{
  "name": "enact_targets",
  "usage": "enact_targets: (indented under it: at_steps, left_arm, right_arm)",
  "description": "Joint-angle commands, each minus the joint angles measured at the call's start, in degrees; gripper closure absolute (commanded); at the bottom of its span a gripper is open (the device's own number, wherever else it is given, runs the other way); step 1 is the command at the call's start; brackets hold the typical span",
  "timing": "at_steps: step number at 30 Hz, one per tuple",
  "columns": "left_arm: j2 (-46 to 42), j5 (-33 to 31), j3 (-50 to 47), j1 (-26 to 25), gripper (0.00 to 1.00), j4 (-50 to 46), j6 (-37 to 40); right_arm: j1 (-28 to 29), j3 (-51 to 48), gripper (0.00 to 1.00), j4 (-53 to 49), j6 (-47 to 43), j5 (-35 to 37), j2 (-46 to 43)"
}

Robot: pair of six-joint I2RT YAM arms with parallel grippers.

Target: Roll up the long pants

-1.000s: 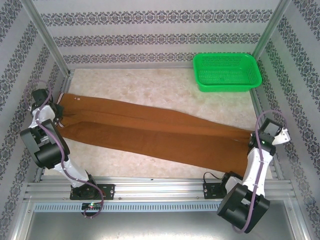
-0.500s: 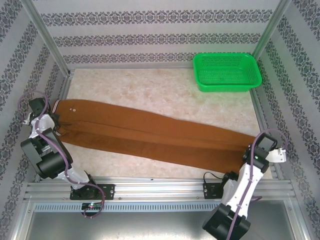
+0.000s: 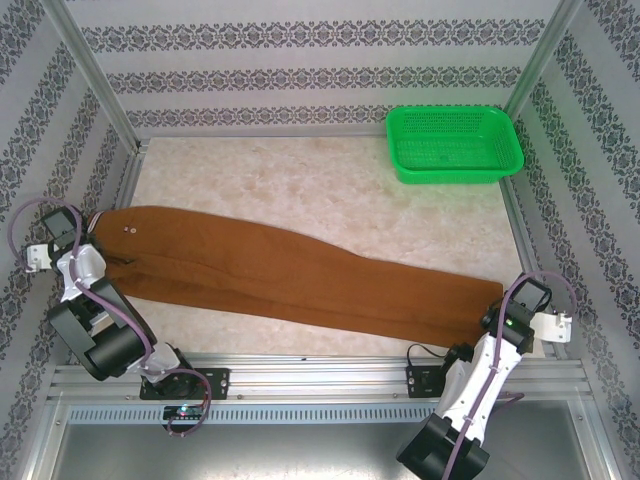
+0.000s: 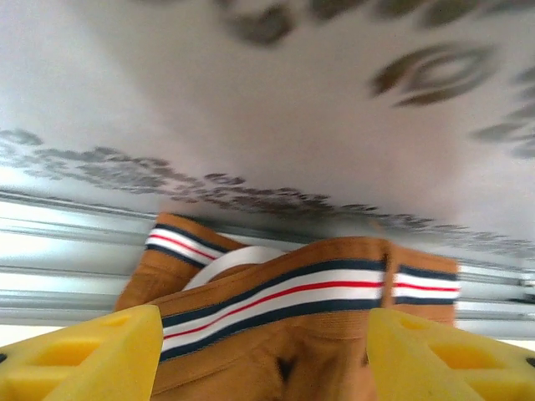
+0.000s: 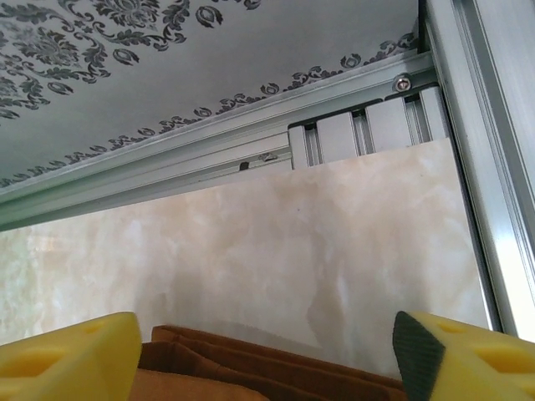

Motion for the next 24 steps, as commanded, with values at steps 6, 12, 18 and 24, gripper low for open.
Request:
enact_targets:
  at_steps: [6, 12, 18, 24]
  left_arm:
    - [-10.6, 0.8, 0.9, -0.2, 0.22, 2.9, 1.5]
    - [-0.6, 10.6, 14.5, -11.2, 0.37, -5.9, 17.1]
    - [7.1, 10.1, 16.0, -28.4, 0.34, -9.0, 25.5]
    - [9.3, 16.5, 14.5, -32.0, 0.51, -9.5, 28.6]
  right_arm:
    - [0.3, 2.7, 0.17, 7.2, -6.9, -1.6, 3.6]
    - [15.7, 17.7, 0.16, 12.0, -22.4, 3.9, 18.8]
    - [31.9, 28.4, 0.13, 5.7, -33.3, 1.5, 32.9]
    - [33.2, 30.9, 0.46, -1.2, -38.3, -13.9, 36.4]
